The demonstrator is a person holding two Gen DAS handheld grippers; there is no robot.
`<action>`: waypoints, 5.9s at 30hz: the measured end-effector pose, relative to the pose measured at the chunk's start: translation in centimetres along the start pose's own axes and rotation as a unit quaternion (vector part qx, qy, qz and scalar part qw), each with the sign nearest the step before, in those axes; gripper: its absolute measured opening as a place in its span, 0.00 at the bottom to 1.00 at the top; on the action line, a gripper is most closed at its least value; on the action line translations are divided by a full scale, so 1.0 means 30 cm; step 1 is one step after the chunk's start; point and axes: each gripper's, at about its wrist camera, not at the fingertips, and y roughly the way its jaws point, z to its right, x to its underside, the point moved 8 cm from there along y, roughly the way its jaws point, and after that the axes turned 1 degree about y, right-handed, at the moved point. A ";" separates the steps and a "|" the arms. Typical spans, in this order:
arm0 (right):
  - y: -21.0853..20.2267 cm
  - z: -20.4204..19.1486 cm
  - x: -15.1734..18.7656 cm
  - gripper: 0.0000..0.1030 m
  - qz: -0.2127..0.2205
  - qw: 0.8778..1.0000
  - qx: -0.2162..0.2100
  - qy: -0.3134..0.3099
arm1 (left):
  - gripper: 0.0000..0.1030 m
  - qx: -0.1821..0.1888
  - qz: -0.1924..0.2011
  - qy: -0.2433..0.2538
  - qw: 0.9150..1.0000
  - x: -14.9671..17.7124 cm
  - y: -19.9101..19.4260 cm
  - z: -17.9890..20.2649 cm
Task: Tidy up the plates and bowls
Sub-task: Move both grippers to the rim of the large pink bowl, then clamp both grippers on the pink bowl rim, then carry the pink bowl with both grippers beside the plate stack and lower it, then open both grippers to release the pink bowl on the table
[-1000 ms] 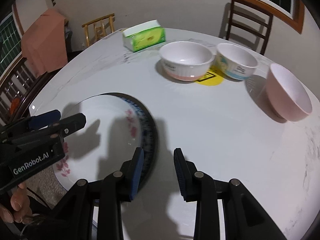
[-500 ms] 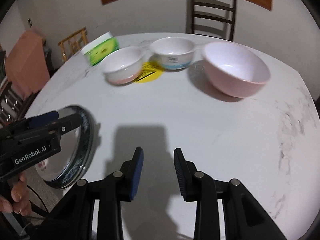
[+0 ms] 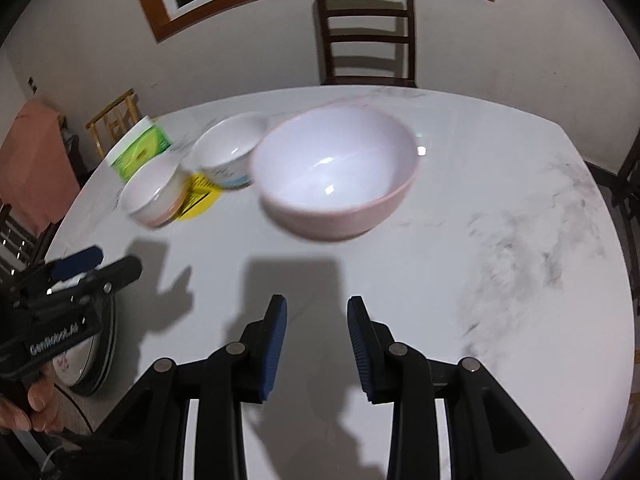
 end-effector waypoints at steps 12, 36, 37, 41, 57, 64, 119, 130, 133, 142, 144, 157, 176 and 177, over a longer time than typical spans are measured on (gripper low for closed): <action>0.077 0.185 -0.209 0.31 -0.022 0.999 0.010 0.039 | 0.62 0.049 -0.023 -0.028 0.998 -0.208 0.066 0.081; 0.317 0.241 -0.311 0.28 -0.072 0.993 0.032 0.084 | 0.42 0.098 -0.124 -0.059 0.986 -0.304 0.388 0.191; 0.321 0.241 -0.309 0.18 -0.073 0.993 0.031 0.085 | 0.33 0.099 -0.125 -0.058 0.986 -0.301 0.393 0.192; 0.330 0.235 -0.298 0.13 -0.075 0.993 0.020 0.094 | 0.15 0.121 -0.123 -0.047 0.984 -0.299 0.392 0.215; 0.205 0.180 -0.209 0.12 -0.071 0.993 0.033 0.092 | 0.09 0.131 -0.118 -0.017 0.984 -0.211 0.261 0.217; 0.112 0.081 -0.130 0.12 -0.060 0.995 0.035 0.069 | 0.09 0.124 -0.115 -0.011 0.986 -0.118 0.154 0.176; 0.009 -0.157 0.349 0.14 -0.122 0.991 0.003 0.058 | 0.09 0.121 -0.147 -0.041 0.981 0.342 -0.028 -0.040; 0.007 -0.159 0.352 0.16 -0.119 0.991 -0.003 0.062 | 0.09 0.131 -0.145 -0.044 0.980 0.346 -0.018 -0.042; 0.004 -0.153 0.347 0.16 -0.117 0.991 -0.008 0.068 | 0.12 0.130 -0.138 -0.046 0.981 0.338 -0.023 -0.049; -0.042 -0.127 0.298 0.29 -0.092 0.993 -0.005 0.074 | 0.22 0.132 -0.119 -0.062 0.982 0.313 -0.050 -0.097; -0.057 -0.123 0.284 0.29 -0.085 0.993 -0.005 0.078 | 0.22 0.134 -0.116 -0.065 0.982 0.304 -0.058 -0.107; -0.107 -0.186 0.186 0.29 -0.053 0.997 -0.015 0.061 | 0.23 0.156 -0.068 -0.079 0.982 0.206 -0.145 -0.194; -0.010 -0.455 -0.001 0.29 -0.065 0.993 -0.100 0.016 | 0.33 0.074 -0.033 -0.133 0.988 0.043 -0.067 -0.529; 0.000 -0.458 -0.011 0.29 -0.065 0.993 -0.099 0.015 | 0.33 0.070 -0.030 -0.135 0.988 0.027 -0.056 -0.546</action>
